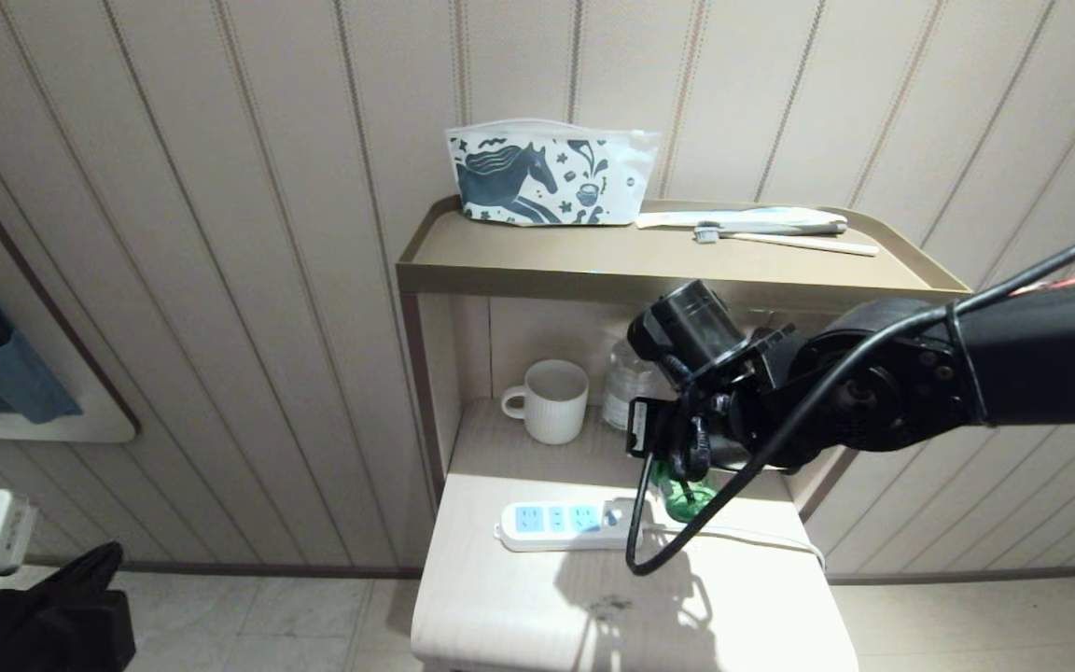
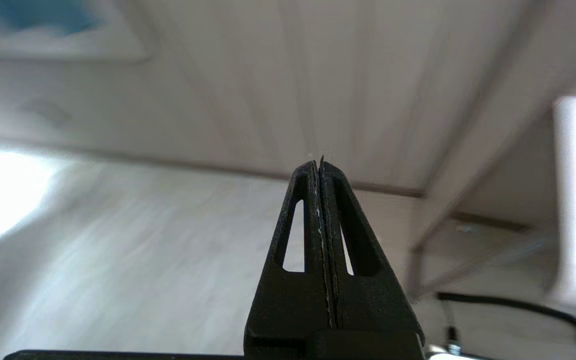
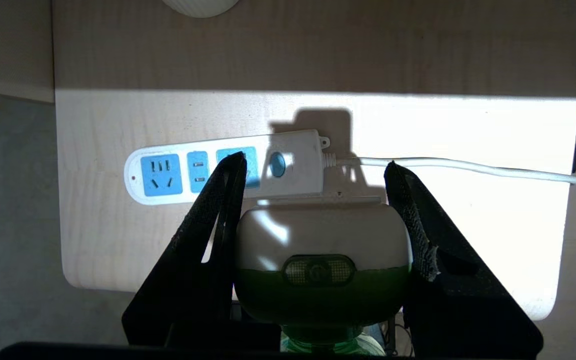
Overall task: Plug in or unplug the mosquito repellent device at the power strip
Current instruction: Place the mosquito repellent liquid on the table
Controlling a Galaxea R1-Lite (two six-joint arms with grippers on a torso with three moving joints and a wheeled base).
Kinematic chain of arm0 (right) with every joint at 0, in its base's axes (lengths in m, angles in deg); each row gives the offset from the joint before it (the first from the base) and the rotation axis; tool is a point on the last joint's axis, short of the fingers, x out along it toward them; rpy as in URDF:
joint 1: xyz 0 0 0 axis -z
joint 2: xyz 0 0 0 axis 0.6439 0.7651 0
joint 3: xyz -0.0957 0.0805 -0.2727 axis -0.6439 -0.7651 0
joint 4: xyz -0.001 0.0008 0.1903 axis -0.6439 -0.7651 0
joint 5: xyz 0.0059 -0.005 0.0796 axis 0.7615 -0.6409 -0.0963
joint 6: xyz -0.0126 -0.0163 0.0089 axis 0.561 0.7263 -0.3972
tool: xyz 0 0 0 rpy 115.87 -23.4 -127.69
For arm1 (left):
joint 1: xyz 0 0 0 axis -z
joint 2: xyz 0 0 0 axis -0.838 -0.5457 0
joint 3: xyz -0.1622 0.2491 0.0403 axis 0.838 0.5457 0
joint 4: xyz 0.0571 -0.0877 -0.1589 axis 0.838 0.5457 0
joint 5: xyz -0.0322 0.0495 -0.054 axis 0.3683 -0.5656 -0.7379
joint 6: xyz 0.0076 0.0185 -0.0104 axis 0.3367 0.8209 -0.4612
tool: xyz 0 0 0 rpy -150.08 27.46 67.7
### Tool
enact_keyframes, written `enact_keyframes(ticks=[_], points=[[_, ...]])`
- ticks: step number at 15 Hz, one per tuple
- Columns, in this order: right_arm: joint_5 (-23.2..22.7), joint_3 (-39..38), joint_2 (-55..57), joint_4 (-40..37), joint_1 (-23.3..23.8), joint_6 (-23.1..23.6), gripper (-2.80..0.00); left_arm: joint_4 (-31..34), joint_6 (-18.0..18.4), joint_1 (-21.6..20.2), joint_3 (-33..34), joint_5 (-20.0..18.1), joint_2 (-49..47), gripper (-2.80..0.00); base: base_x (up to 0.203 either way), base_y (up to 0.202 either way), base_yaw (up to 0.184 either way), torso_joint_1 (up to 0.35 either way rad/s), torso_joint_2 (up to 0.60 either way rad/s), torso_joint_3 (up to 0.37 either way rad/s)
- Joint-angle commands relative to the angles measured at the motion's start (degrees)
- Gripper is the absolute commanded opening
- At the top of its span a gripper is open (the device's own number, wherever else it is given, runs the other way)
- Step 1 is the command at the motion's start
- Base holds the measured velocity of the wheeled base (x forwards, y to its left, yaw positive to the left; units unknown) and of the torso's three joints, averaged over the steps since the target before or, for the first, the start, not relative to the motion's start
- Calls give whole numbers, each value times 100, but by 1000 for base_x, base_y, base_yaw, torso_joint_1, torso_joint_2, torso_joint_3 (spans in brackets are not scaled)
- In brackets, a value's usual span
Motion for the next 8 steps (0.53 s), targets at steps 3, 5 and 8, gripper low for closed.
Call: enact_keyframes(ticks=[3, 5, 8], points=[[13, -143, -259, -19, -45, -20, -280, 2089, -201, -448, -405, 245, 1829, -280, 0, 0, 0, 0, 0, 0], [12, -242, -421, -19, -45, -20, -280, 3063, -229, -591, -590, 274, 2744, -280, 0, 0, 0, 0, 0, 0], [12, -371, -704, -30, -45, -20, -280, 4721, -220, -827, -881, 277, 4196, -280, 0, 0, 0, 0, 0, 0]])
